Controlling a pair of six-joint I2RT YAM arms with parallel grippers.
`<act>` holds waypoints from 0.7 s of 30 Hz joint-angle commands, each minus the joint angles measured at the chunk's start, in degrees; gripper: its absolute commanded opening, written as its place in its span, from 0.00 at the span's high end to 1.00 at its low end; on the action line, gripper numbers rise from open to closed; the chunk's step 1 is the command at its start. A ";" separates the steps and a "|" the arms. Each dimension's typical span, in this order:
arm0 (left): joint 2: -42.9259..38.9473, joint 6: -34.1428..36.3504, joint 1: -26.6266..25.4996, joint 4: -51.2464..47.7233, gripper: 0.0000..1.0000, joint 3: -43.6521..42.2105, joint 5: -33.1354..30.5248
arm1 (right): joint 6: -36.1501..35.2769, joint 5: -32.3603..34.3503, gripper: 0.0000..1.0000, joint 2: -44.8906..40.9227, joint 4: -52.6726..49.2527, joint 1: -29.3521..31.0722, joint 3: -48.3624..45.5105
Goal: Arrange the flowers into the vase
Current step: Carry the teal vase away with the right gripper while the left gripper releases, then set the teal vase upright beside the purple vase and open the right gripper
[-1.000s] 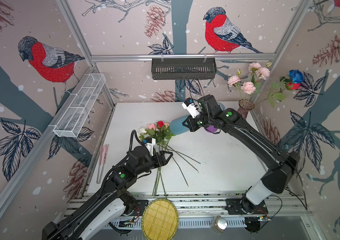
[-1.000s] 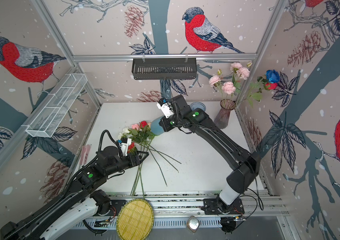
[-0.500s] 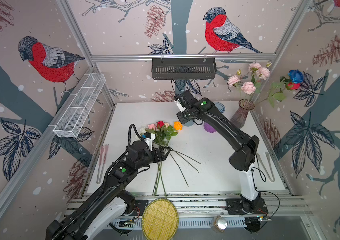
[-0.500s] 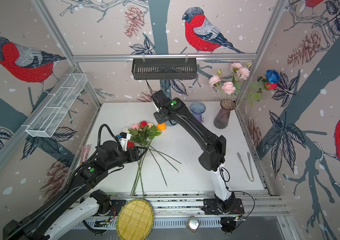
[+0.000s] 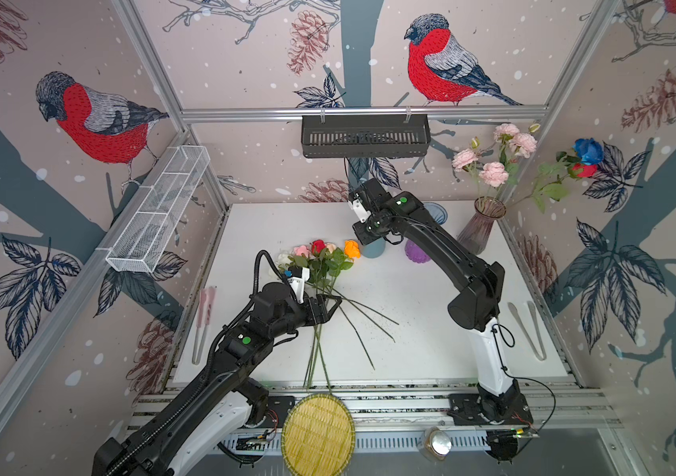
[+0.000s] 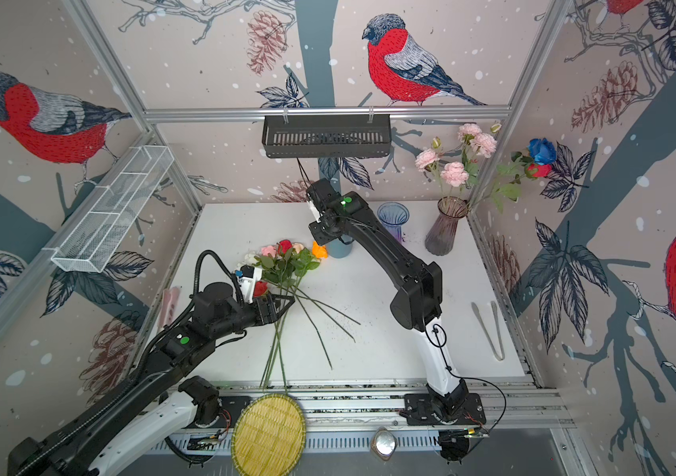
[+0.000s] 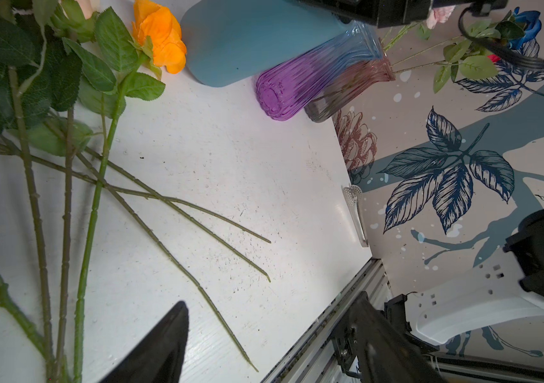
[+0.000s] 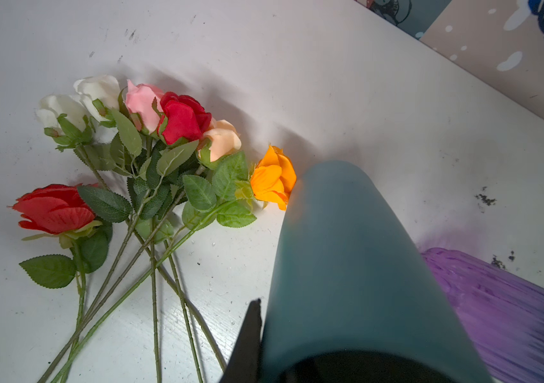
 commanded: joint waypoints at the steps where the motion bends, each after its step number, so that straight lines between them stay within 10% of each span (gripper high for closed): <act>1: 0.04 0.64 0.20 2.44 0.22 -0.29 1.38 | -1.97 0.28 0.99 0.69 5.05 -0.77 1.36; 21: 0.42 0.56 0.41 2.43 0.22 -0.47 1.14 | -3.07 -1.40 0.86 4.70 4.42 -2.92 5.69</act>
